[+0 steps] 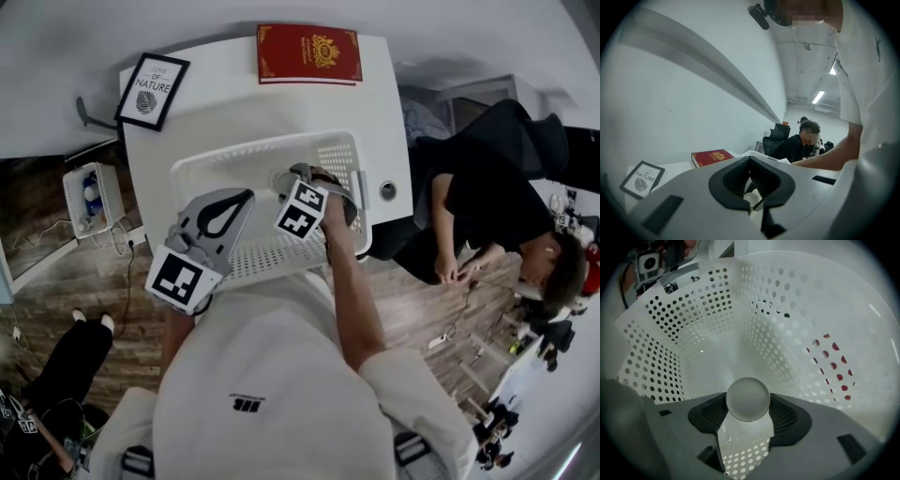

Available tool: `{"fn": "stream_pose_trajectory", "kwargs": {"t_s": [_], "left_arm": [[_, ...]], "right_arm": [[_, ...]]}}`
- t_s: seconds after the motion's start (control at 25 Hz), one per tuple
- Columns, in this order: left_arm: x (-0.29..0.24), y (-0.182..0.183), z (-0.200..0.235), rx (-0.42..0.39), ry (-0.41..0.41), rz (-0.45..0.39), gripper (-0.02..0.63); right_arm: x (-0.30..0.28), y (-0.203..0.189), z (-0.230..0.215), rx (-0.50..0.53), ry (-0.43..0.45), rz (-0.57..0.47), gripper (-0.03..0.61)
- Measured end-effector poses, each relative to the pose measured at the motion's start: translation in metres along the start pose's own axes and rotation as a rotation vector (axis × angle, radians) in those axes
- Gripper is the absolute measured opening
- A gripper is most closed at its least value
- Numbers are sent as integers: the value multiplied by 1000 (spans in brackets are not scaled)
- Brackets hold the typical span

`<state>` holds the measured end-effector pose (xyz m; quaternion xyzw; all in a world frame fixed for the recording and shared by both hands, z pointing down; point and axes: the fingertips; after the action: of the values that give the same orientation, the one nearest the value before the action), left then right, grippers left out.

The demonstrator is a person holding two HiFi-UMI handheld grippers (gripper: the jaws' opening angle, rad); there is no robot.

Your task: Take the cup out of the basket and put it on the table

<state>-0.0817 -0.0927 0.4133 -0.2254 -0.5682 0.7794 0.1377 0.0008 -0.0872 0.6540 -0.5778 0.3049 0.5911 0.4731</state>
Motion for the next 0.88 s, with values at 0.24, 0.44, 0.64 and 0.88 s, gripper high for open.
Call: {"fn": "stream_pose_trajectory", "kwargs": {"t_s": [0.24,0.44,0.64,0.88], "left_arm": [[0,0,0,0,-2,-3,9],[1,-1,-3,-3,-9,3,9],[1,-1,-4,-12,-19,3,9],[2,-2,-10,-26,-42,6,9]], "right_arm": [[4,2,-2,-3,-15,-18,278],[11,6,-2,0,-26,-31,278],[22,11,-2,-3,-37,-47,278],[39,16,-4,-19,-70,-72,278]]}}
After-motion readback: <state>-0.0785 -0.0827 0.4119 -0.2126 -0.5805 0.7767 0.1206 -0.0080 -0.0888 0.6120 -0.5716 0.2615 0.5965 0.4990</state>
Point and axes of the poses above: the fingertips, and each gripper's own axes: x backward along the fingers, z to its left, y out of its top, and after that the axes turned 4 degrees about -y, right-handed
